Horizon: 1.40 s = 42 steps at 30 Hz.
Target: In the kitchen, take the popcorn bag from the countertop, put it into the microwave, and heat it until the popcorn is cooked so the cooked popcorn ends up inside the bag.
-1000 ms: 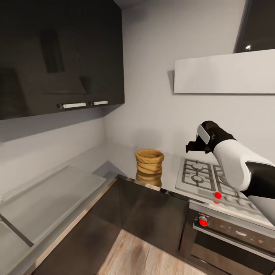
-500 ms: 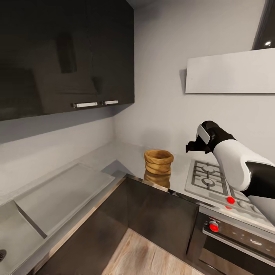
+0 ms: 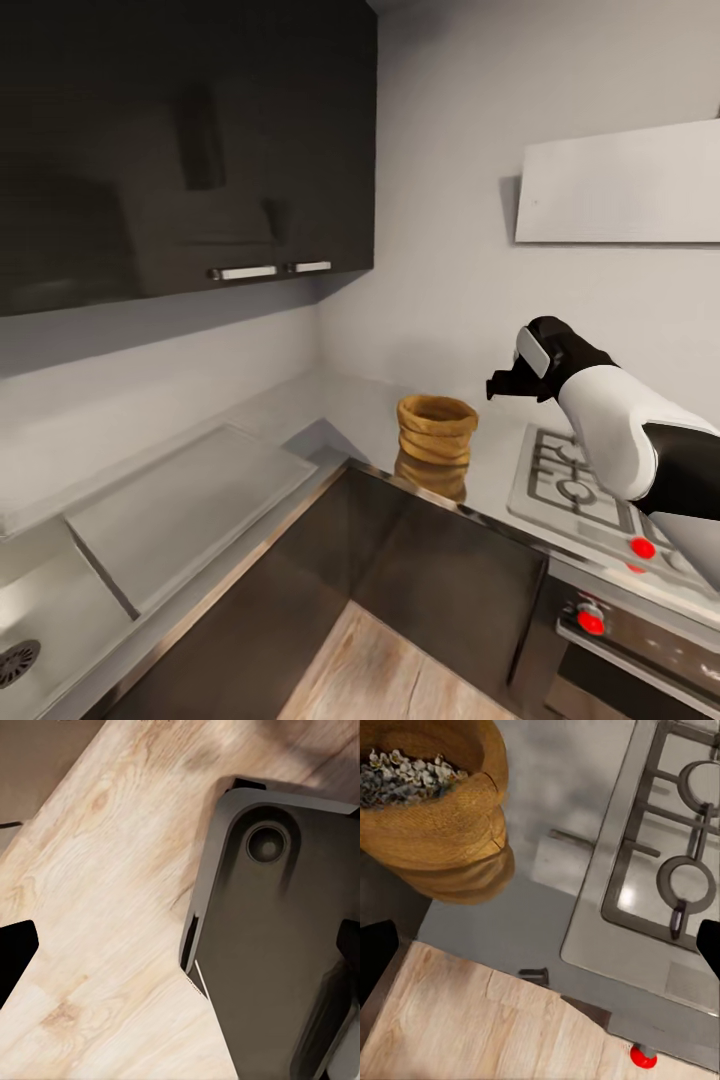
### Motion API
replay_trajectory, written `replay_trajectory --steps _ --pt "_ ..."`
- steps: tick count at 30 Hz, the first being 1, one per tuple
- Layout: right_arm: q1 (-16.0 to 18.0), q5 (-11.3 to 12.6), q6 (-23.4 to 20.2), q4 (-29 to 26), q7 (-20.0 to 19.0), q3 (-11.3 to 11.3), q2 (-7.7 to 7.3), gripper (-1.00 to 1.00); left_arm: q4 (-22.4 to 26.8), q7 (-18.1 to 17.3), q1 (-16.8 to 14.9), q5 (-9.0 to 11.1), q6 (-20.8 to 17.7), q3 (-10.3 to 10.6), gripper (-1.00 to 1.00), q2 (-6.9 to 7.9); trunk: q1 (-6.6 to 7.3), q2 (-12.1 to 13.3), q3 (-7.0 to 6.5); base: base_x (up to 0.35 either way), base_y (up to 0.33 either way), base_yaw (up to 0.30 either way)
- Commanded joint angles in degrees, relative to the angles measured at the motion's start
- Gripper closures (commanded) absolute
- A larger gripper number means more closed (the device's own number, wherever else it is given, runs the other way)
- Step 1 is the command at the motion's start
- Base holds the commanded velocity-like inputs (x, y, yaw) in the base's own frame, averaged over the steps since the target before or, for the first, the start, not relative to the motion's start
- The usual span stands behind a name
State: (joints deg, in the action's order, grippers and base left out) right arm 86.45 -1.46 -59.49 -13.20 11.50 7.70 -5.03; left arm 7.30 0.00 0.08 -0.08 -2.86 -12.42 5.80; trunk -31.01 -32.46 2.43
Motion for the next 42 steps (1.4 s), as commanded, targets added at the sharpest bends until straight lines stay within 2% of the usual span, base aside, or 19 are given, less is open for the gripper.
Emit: replay_trajectory --steps 1,7,14,18,28,30,34,42 --pt "0.0 -0.1 -0.2 -0.1 0.2 0.5 0.02 -1.0 0.2 0.0 0.0 0.0 -0.3 -0.2 -1.0 -0.01 -0.04 -0.1 0.12 0.235 -0.165 0.242" --pt "0.0 -0.1 -0.2 -0.1 0.2 0.5 0.02 -1.0 0.2 0.0 0.0 0.0 -0.3 -0.2 -1.0 -0.02 -0.04 -0.1 0.26 0.2 -0.131 0.243" --pt "0.0 -0.1 -0.2 0.3 0.2 0.4 0.02 -1.0 0.2 0.0 0.0 0.0 -0.3 -0.2 -1.0 -0.09 -0.04 -0.1 0.41 0.02 -0.009 0.245" --pt "0.0 -0.1 -0.2 2.5 0.2 0.5 0.02 -1.0 0.2 0.0 0.0 0.0 -0.3 -0.2 -1.0 -0.09 -0.04 -0.1 0.43 0.001 0.0 0.231" --pt "0.0 -0.1 -0.3 4.7 0.2 0.9 -0.48 -1.0 0.2 0.0 0.0 0.0 -0.3 -0.2 -1.0 -0.23 -0.04 -0.1 0.43 0.046 -0.007 0.026" --pt "0.0 -0.1 -0.3 4.7 0.2 1.8 -1.26 -1.0 0.2 0.0 0.0 0.0 -0.3 -0.2 -1.0 -0.24 -0.04 -0.1 0.43 0.299 -0.121 0.0" --pt "0.0 -0.1 -0.3 4.7 0.2 3.5 -1.74 -1.0 0.2 0.0 0.0 0.0 -0.3 -0.2 -1.0 -0.19 -0.04 -0.1 0.43 0.325 -0.131 0.0" --pt "0.0 -0.1 -0.3 6.3 0.2 4.0 -2.16 -1.0 0.2 0.0 0.0 0.0 -0.3 -0.2 -1.0 -0.18 -0.04 -0.1 0.43 0.082 -0.022 0.0"
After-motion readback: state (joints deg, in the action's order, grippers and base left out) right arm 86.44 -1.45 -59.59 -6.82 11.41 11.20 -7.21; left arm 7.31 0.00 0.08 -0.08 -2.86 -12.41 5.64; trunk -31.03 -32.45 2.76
